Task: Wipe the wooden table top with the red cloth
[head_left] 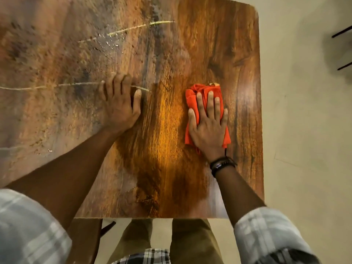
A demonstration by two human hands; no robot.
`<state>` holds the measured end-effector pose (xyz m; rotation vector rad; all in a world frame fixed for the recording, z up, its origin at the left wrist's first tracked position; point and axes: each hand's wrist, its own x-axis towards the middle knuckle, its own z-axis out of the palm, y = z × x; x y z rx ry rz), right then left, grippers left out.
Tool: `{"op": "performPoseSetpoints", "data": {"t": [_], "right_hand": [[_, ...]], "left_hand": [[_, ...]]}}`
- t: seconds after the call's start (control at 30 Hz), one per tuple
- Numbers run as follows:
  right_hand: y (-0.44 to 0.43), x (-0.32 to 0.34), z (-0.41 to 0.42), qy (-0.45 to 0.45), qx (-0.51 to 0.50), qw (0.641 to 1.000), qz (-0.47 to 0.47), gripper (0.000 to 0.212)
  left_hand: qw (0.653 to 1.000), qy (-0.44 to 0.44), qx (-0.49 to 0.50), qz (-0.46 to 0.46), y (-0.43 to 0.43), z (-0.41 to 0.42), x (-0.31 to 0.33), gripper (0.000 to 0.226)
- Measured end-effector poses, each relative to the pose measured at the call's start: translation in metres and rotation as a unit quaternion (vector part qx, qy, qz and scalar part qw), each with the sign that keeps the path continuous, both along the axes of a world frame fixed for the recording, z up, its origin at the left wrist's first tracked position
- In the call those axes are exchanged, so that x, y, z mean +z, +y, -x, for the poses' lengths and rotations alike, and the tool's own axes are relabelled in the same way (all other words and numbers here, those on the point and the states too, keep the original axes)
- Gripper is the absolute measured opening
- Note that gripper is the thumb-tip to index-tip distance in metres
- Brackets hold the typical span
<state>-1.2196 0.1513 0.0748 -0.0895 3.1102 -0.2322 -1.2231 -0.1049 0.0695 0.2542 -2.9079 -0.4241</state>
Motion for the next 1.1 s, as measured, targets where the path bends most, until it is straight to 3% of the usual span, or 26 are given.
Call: {"op": "performPoseSetpoints", "data": {"t": [0.17,0.3,0.57,0.7,0.83,0.97,1.1], "right_hand": [[-0.067,0.001,0.100,-0.028,0.060,0.998,0.016,0.060],[-0.110,0.002,0.131,-0.037,0.102,0.994,0.021,0.058],[-0.095,0.002,0.016,-0.018,0.273,0.961,0.027,0.055],[-0.037,0.010,-0.009,-0.038,0.233,0.972,0.016,0.054],[0.000,0.011,0.032,-0.039,0.125,0.991,0.018,0.055],[-0.021,0.013,0.108,-0.056,0.048,0.996,0.048,0.055],[-0.080,0.013,0.184,-0.079,0.060,0.993,0.056,0.054]], "left_hand": [[1.000,0.013,-0.002,-0.016,-0.003,0.003,0.000,0.049],[0.999,0.024,0.009,-0.019,0.000,0.003,0.000,0.051],[0.998,0.043,-0.004,-0.050,-0.002,-0.001,0.002,0.064],[0.998,0.019,-0.012,-0.057,-0.001,0.000,0.006,0.067],[0.997,0.000,-0.021,-0.075,-0.002,0.000,0.006,0.065],[0.995,-0.001,-0.027,-0.094,-0.003,0.002,0.004,0.062],[0.996,0.006,-0.028,-0.086,-0.002,0.002,0.003,0.058]]}}
